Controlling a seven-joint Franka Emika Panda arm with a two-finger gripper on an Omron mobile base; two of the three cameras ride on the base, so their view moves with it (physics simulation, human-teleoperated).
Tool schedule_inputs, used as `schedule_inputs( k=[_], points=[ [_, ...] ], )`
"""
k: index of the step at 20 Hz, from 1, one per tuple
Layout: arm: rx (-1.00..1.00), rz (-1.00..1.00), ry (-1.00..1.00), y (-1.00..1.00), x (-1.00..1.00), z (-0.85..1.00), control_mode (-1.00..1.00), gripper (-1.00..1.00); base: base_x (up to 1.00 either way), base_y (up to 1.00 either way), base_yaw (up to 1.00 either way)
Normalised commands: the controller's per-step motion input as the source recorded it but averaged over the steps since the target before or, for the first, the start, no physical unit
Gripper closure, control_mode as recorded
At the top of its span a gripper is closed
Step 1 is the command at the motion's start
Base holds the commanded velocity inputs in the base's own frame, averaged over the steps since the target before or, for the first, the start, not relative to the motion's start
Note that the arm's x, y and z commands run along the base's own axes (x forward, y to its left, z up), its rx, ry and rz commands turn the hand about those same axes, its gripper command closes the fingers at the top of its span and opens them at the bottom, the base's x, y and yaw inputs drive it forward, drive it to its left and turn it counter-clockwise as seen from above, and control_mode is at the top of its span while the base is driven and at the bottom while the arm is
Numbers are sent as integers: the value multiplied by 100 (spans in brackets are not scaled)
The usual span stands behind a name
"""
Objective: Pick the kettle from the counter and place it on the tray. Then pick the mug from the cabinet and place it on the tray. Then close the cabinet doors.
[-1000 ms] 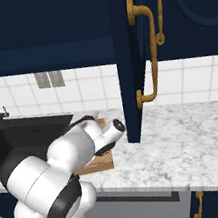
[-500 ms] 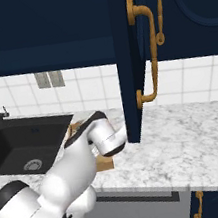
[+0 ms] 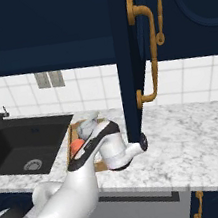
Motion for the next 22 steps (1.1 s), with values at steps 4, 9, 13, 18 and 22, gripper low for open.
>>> schedule_inputs(
  k=[4, 9, 13, 18, 22],
  points=[
    [9, 0, -5, -53, 0, 26, -100, 100, 0, 0, 0],
    [16, 0, -6, -82, -1, 4, -100, 100, 0, 0, 0],
    [38, 0, -15, -97, -33, 30, -100, 100, 0, 0, 0],
    [40, 0, -20, -72, -30, 73, -100, 100, 0, 0, 0],
    [19, 0, -21, -43, -3, 54, -100, 100, 0, 0, 0]
  ],
)
